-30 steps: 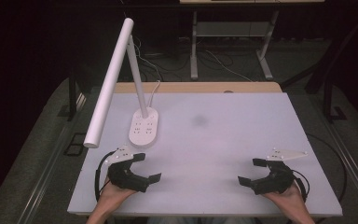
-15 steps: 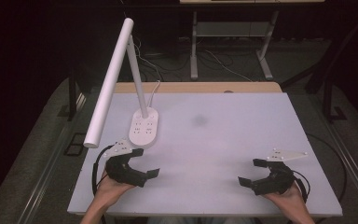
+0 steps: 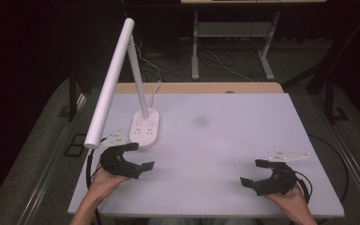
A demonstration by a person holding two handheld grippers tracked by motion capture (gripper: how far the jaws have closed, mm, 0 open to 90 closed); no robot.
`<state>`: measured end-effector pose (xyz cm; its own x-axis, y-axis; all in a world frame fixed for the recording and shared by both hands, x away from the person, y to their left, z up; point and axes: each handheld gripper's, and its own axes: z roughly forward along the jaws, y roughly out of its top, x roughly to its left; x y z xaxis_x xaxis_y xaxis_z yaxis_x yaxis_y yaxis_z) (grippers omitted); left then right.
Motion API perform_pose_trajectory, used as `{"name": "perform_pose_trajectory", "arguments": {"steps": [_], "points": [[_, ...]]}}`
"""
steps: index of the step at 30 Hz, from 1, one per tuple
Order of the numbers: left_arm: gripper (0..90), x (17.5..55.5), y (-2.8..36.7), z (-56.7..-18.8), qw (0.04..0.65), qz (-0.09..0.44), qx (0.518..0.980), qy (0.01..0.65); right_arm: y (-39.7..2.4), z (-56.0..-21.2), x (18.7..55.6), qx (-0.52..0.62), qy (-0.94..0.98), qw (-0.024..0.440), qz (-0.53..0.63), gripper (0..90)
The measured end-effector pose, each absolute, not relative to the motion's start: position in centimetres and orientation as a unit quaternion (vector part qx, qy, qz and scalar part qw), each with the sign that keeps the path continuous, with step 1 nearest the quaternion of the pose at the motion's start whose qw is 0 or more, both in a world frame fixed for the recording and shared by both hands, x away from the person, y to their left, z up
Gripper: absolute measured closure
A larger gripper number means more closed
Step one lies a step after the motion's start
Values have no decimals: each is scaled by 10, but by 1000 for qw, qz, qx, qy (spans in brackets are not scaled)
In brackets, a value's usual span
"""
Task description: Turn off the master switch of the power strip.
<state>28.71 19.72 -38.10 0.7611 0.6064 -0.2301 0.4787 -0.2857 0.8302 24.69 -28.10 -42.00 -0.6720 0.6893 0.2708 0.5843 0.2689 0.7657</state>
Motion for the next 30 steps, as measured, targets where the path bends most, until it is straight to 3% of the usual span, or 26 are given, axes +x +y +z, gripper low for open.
{"name": "perform_pose_trajectory", "arguments": {"steps": [30], "points": [[5,326,215,-365,466,88,799,369,-282,-421,247,402,795,61,449,0]]}}
